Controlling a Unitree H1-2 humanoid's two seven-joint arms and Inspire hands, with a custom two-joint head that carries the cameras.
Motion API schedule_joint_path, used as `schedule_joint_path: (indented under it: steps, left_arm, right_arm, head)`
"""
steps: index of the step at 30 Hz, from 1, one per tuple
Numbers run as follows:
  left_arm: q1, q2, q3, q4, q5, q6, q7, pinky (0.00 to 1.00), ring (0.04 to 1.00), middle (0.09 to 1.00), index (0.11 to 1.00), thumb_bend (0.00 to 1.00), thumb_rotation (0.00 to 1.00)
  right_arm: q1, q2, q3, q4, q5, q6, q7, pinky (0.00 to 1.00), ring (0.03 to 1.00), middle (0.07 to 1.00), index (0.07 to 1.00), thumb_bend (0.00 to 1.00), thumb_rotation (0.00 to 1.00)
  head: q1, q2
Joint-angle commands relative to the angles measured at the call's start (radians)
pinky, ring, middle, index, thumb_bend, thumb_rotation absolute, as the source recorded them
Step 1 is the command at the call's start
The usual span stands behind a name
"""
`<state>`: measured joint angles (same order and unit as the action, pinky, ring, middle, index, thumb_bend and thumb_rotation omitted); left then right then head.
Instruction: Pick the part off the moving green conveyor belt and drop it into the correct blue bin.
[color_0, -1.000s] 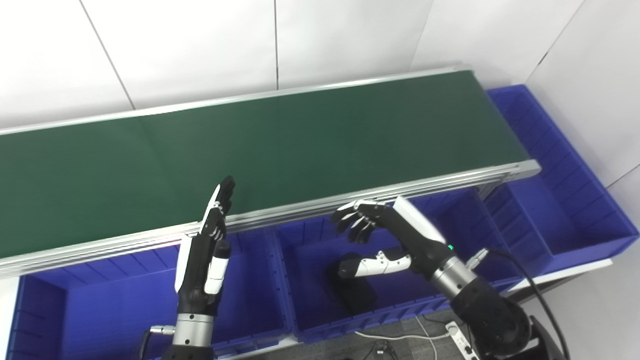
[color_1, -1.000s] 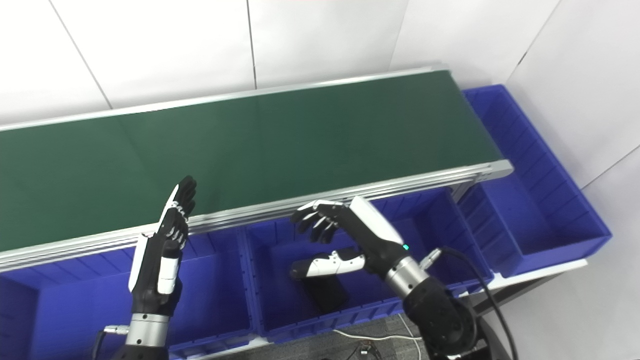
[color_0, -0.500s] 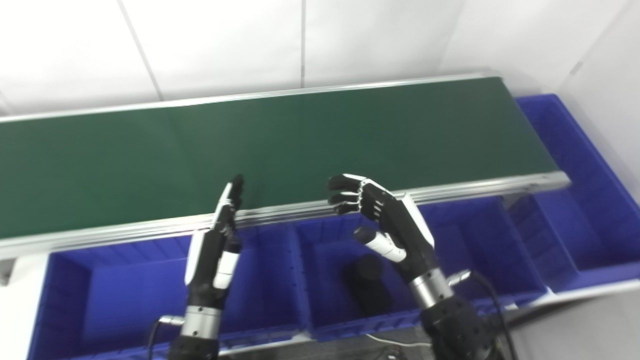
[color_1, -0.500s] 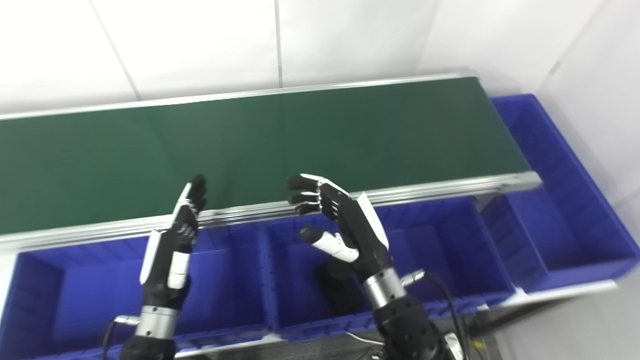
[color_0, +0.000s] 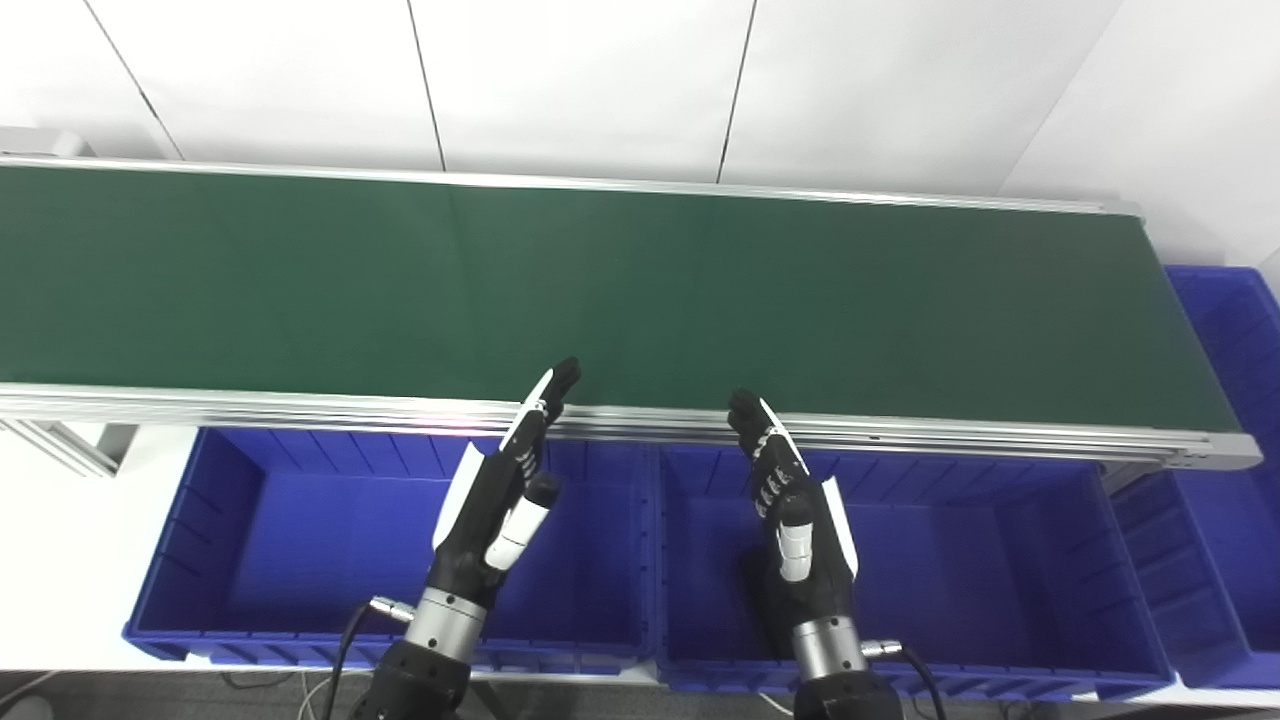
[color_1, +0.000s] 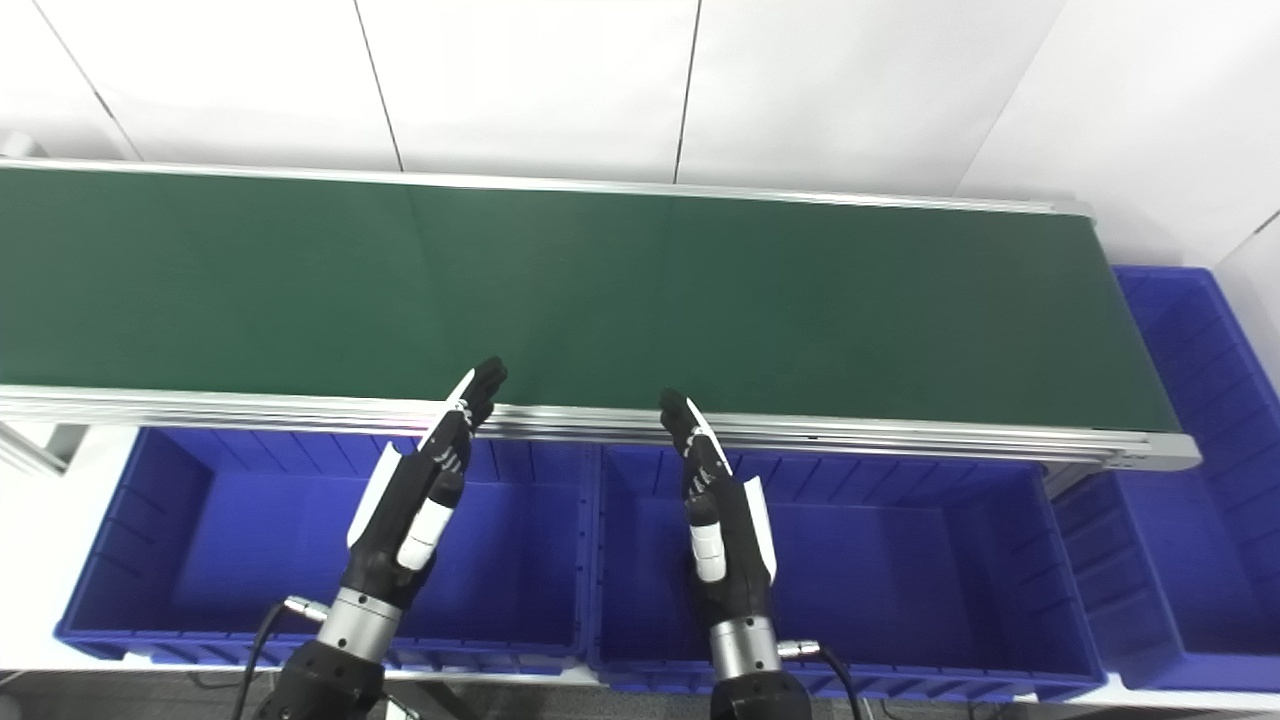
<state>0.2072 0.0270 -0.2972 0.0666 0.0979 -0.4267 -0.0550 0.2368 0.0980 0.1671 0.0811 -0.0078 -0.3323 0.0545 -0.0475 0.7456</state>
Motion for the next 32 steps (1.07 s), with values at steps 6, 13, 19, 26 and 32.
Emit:
schedule_joint_path:
  steps: [6, 13, 19, 26, 32]
  left_arm:
    - [0.008, 0.024, -0.014, -0.013, 0.013, -0.043, 0.016, 1.0, 1.0, 0.973, 0.958, 0.6, 1.0]
    - [0.009, 0.042, -0.026, 0.017, 0.004, -0.043, 0.02, 1.0, 1.0, 0.98, 0.958, 0.65, 1.0]
    - [0.016, 0.041, -0.028, 0.016, 0.024, -0.043, 0.03, 1.0, 1.0, 0.978, 0.969, 0.71, 1.0]
    - [0.015, 0.042, -0.039, 0.014, 0.009, -0.043, 0.031, 1.0, 1.0, 0.982, 0.957, 0.65, 1.0]
    - [0.015, 0.032, -0.049, 0.023, 0.012, -0.043, 0.048, 1.0, 1.0, 0.982, 0.953, 0.66, 1.0]
  right_arm:
    - [-0.011, 0.014, 0.013, 0.026, -0.061, -0.088, -0.028, 0.99, 0.942, 0.907, 0.894, 0.99, 1.0]
    - [-0.01, 0.014, 0.008, 0.056, -0.106, -0.112, -0.069, 1.0, 0.96, 0.908, 0.89, 0.97, 1.0]
    - [-0.007, 0.004, 0.007, 0.042, -0.107, -0.106, -0.076, 0.99, 0.951, 0.91, 0.891, 0.95, 1.0]
    - [-0.004, -0.004, 0.009, 0.033, -0.11, -0.116, -0.077, 0.98, 0.941, 0.896, 0.881, 0.92, 1.0]
    - [-0.02, -0.052, 0.028, 0.021, -0.129, -0.135, -0.058, 1.0, 0.96, 0.937, 0.905, 0.94, 1.0]
  head:
    - [-0.033, -0.04]
    - [-0.051, -0.08]
    - [-0.053, -0.066]
    - [-0.054, -0.059]
    - [-0.049, -0.06]
